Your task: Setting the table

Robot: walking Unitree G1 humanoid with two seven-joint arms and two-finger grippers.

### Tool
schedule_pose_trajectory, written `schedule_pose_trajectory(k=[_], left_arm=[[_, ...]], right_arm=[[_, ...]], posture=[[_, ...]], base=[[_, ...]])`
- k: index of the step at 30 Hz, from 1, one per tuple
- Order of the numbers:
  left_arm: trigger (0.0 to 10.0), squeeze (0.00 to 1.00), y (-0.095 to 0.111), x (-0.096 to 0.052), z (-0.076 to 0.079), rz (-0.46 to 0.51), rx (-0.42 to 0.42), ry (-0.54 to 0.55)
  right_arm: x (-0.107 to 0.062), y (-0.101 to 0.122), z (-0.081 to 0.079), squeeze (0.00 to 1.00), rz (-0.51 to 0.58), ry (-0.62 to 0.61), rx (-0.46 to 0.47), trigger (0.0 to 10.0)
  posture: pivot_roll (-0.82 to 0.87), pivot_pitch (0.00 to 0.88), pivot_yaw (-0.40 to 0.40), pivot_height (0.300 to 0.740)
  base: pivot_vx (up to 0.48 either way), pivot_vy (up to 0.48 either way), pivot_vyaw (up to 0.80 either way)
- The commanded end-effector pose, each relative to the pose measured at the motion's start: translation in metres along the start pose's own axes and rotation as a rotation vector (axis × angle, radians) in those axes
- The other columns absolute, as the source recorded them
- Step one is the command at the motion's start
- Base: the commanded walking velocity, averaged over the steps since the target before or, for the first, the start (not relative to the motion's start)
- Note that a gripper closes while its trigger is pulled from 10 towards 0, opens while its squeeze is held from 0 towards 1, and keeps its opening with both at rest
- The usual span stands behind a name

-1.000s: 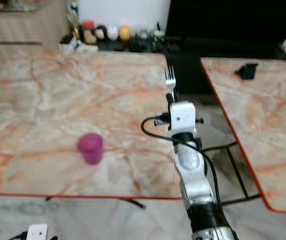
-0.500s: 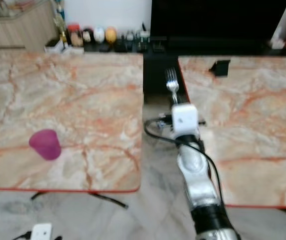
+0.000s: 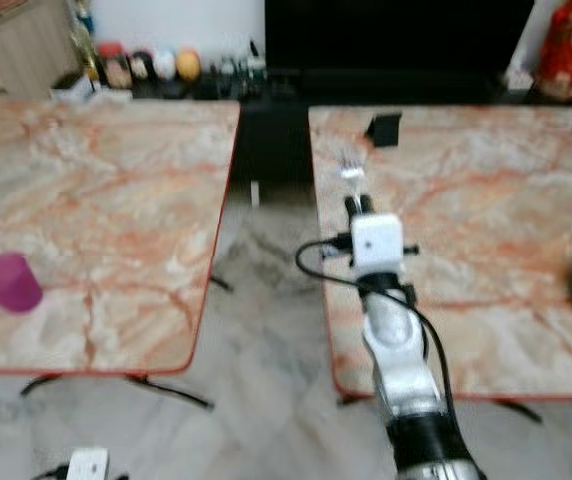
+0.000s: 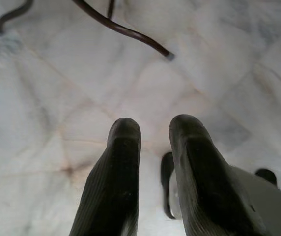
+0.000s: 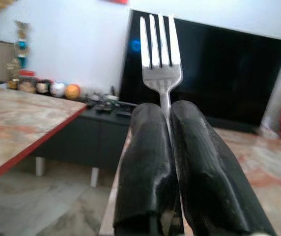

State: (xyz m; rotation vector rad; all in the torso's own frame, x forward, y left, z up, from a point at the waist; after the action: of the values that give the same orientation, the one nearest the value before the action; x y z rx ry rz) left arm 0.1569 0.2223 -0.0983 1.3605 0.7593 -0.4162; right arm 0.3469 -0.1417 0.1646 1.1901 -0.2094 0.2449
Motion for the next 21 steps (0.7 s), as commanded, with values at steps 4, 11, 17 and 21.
schedule_pose_trajectory(k=[4,11,17,21], left_arm=[[10.0,0.0,-0.0014,-0.0004,-0.0014,-0.009,0.008,-0.002],[10.0,0.0,-0.0024,-0.0008,-0.0014,-0.012,0.007,-0.002],[10.0,0.0,-0.003,-0.0009,-0.0014,-0.014,0.006,-0.001],[10.0,0.0,-0.003,-0.0008,-0.0016,-0.015,0.004,0.0]], right_arm=[[0.0021,0.0063,-0.0049,0.0,0.022,0.023,-0.014,10.0],[0.0003,0.0053,-0.0069,0.0,0.016,0.031,-0.025,10.0],[0.0003,0.0048,-0.0061,0.0,0.016,0.029,-0.028,10.0],[0.0011,0.0051,-0.0063,0.0,0.016,0.029,-0.029,10.0]], posture=[[0.01,0.0,-0.003,0.74],[0.01,0.0,-0.003,0.74],[0.01,0.0,-0.002,0.74],[0.01,0.0,-0.001,0.74]], base=[[0.0,-0.326,0.0],[0.0,-0.325,0.28],[0.0,-0.321,0.07],[0.0,-0.421,0.0]])
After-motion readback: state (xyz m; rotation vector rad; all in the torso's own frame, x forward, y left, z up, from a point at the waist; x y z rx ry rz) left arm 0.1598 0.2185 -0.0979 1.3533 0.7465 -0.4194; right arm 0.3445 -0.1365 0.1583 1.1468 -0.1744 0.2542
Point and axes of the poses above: a point about 5 cm out from each wrist's last joint towards the gripper, its own x axis pointing out of the wrist towards the gripper, its own y axis along the axis of the wrist's last joint, z = x × y, the point moved 2 cm from there along x, pointing out of the wrist towards the gripper, and after that the axes turned 10 degrees about -x, right-handed, at the moved point
